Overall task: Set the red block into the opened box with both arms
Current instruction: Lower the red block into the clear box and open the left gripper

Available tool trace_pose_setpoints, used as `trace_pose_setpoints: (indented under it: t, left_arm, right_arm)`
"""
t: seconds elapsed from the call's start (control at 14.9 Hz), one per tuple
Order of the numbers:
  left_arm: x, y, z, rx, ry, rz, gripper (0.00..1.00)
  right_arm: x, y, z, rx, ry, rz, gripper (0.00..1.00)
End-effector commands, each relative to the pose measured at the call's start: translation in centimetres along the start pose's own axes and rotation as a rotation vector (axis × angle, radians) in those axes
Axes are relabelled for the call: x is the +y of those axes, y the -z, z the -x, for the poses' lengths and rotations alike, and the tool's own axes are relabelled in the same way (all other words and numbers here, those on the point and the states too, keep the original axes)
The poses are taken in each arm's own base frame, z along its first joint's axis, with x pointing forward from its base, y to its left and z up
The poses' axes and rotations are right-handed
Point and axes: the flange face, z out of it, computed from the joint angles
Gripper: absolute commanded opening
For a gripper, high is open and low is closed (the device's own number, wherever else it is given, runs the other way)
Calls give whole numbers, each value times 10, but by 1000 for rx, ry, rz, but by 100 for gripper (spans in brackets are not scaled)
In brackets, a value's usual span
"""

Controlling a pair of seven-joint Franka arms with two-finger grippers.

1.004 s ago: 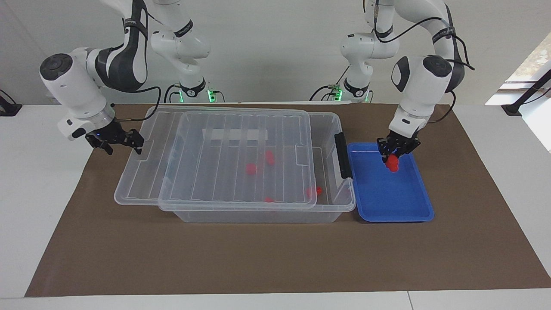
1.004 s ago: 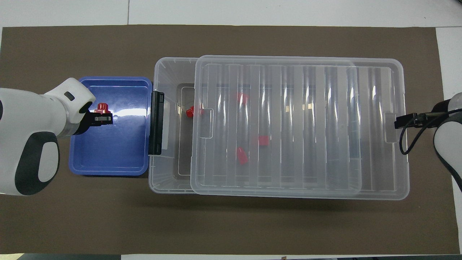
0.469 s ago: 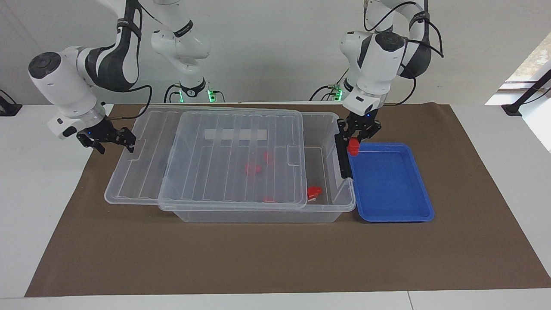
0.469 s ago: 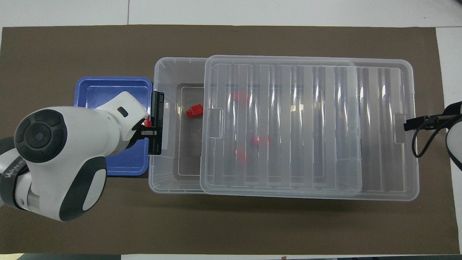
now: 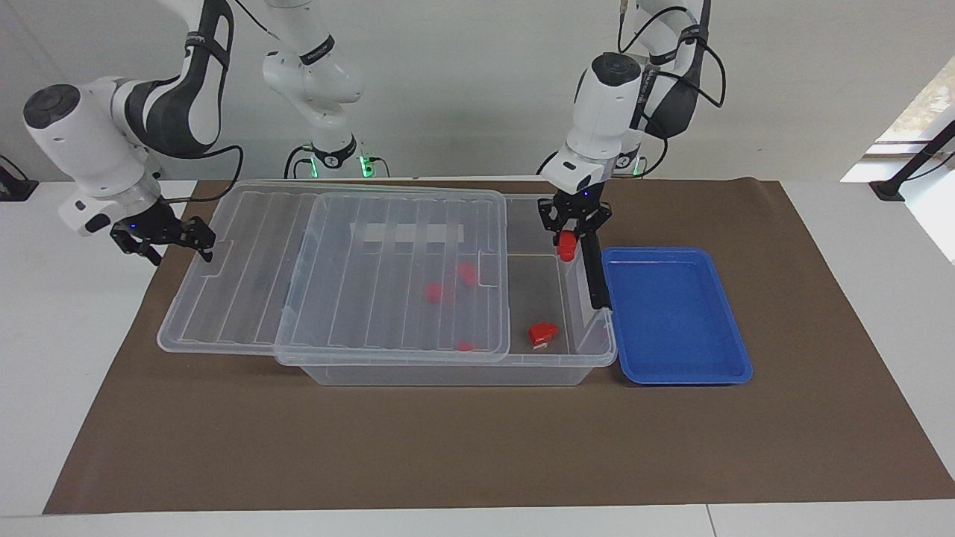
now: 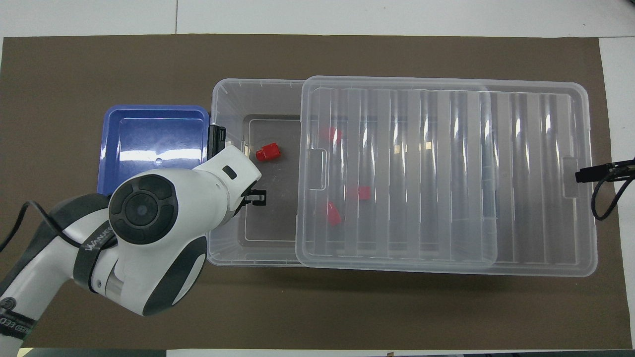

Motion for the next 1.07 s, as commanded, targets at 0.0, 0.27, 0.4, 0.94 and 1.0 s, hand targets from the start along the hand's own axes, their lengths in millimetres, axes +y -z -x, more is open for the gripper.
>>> trace_pose_setpoints:
  t: [0.0, 0.27, 0.4, 0.94, 1.0]
  left_arm:
    - [12, -30, -8, 3, 32, -5, 0]
    - [30, -69, 4, -20, 43, -5, 0]
    - [36, -88, 7, -31, 37, -7, 0]
    - [48, -135, 18, -41, 51, 0, 0]
    - [46, -135, 17, -41, 58, -1, 72]
  right_arm:
    - [11, 0, 8, 6, 27, 19, 100]
    - [18, 0, 11, 3, 38, 24, 100]
    - [18, 0, 11, 3, 38, 24, 100]
    - [21, 0, 12, -1, 54, 32, 100]
    - [20, 5, 9, 2, 52, 33, 100]
